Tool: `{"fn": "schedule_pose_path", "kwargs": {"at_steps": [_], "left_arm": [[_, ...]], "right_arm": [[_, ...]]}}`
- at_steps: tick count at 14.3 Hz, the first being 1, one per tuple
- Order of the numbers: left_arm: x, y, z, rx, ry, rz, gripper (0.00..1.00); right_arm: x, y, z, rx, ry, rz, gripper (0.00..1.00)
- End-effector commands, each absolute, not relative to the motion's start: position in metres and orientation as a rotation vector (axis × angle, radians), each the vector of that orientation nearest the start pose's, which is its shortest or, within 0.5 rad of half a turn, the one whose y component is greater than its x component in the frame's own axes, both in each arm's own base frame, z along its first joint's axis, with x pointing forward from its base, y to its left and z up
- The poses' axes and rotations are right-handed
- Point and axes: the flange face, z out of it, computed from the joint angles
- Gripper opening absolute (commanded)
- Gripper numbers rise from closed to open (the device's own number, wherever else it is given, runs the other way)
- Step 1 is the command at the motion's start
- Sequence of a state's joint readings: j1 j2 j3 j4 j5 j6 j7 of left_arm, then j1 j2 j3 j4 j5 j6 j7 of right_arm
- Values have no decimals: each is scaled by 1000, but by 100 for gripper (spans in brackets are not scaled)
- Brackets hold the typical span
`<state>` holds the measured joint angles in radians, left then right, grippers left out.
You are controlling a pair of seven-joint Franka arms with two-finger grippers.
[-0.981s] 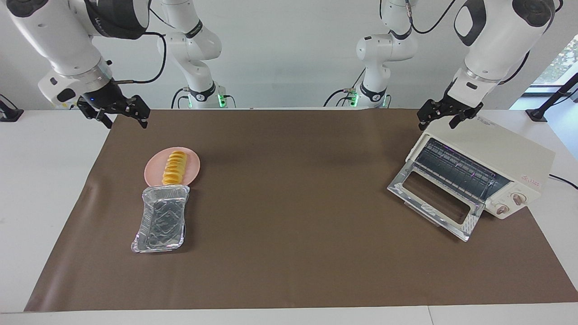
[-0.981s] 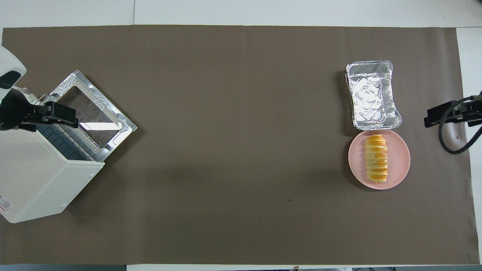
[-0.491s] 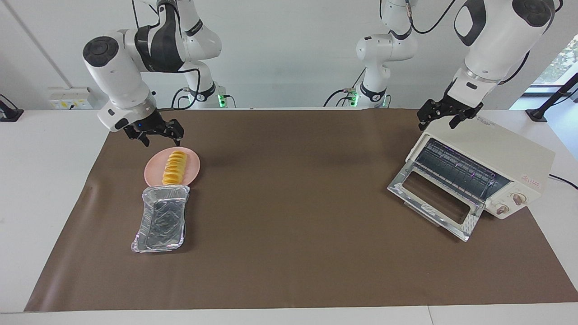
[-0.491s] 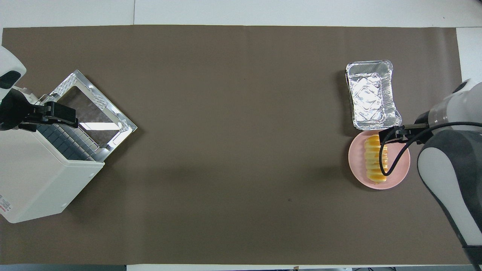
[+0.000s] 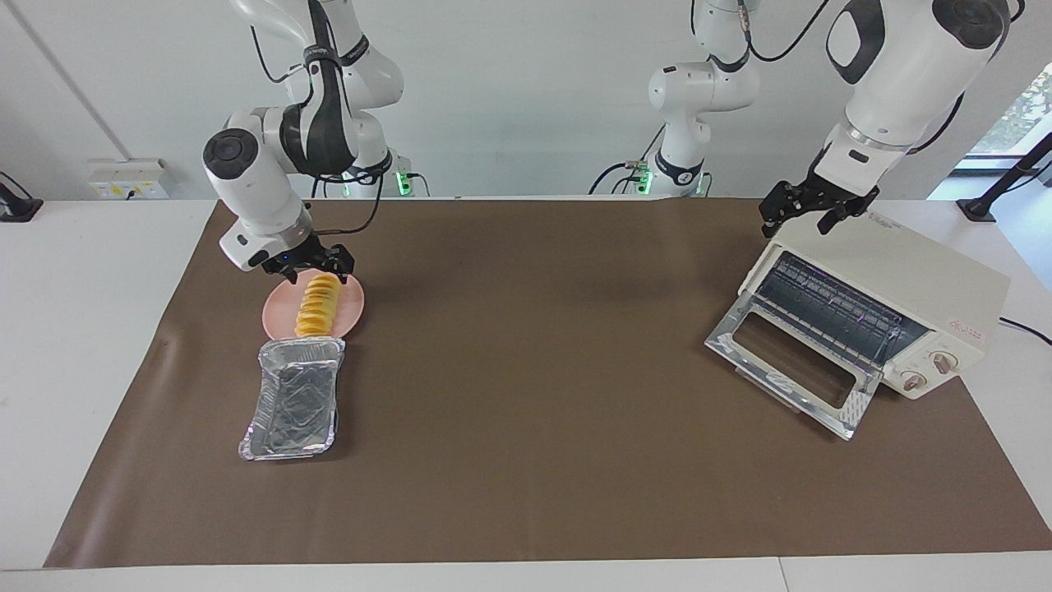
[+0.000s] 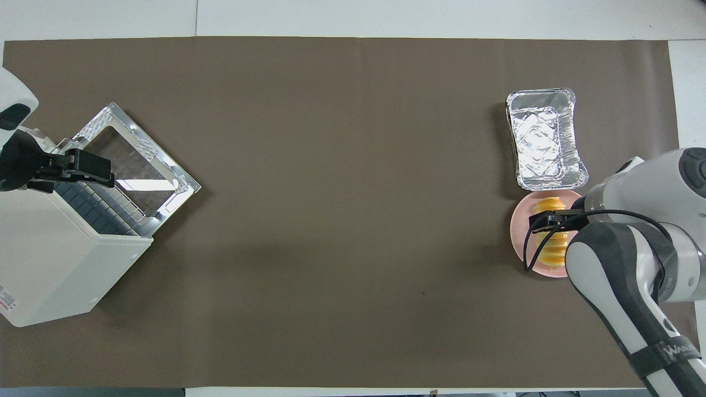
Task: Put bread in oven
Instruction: 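Grasp the yellow bread with the right gripper and lift it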
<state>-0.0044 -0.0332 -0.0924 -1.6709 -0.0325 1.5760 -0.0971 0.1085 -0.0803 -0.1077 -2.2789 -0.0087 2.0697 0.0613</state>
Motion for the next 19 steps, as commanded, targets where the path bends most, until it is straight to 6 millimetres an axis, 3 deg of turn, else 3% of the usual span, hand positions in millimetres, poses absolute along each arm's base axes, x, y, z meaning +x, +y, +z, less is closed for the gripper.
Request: {"fn": "schedule_pose_path", "kwargs": {"at_steps": [1,4,10,16,19], "left_arm": [[535,-54,601,-3173,-22,96,100],[535,-54,602,-3173,-22,93,100],[535,-54,602,-3173,-22,93,100],[535,-54,601,-3173,-22,96,100],[535,-54,601,-3173,-22,96,100]], "right_arm": [[474,-23,357,-3124,201,150,100],[470,-27,332,-3126,214,123,100],[462,-26,306,-3130,209,66,100],[458,-27,298,-3131,188,82,54],[461,-25,307,-3132,186,85,51]]}}
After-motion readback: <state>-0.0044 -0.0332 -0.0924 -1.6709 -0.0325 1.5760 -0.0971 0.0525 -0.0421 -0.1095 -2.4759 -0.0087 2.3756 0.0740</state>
